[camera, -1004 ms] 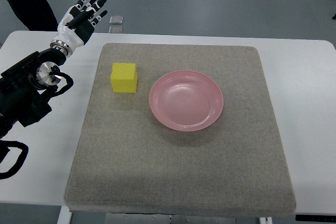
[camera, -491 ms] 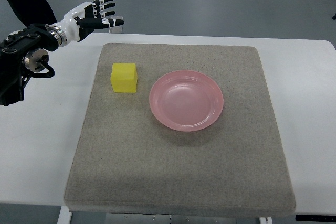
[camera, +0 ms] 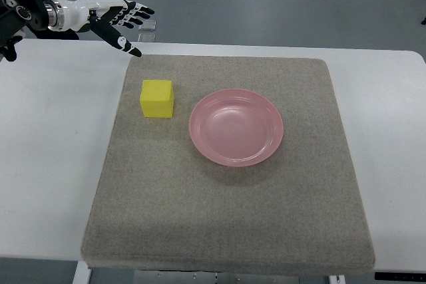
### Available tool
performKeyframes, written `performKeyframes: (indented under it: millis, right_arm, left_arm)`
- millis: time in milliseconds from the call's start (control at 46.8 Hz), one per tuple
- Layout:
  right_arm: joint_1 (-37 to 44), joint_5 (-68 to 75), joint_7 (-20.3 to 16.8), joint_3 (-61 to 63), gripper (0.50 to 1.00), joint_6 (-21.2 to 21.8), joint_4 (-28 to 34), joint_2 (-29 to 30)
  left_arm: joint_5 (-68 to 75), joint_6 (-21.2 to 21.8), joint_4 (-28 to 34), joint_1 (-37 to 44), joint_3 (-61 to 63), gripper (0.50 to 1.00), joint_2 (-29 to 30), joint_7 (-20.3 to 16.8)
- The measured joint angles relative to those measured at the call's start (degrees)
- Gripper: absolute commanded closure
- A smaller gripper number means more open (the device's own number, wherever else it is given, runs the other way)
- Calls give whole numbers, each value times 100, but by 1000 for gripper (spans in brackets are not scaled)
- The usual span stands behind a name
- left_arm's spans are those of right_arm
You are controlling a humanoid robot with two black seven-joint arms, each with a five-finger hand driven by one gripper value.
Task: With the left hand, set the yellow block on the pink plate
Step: 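Swing the left hand over the mat above the yellow cube, then lower the left hand and close its fingers around the yellow cube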
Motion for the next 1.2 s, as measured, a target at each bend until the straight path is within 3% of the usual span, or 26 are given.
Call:
performKeyframes:
  millis: [171,427,598,748,1196]
  right_arm:
    - [4,0,0,0,576,1,4,0]
    - [2,0,-1,0,576,4,-1,0]
    - [5,0,-1,0,576,3,-1,0]
    - [2,0,-1,0,576,1,0,0]
    - [1,0,-1,0,576,1,2,0]
  left_arm:
    - [667,-138,-792,-190,36,508,265,-9]
    - [1137,-113,-1381,-145,177,510,244,-8]
    - [1433,40,-1423,-45,314,510,213,1]
    - [1442,459,-1386,176,328,510,85,2]
    - [1442,444,-1427,223,332,512,9,2]
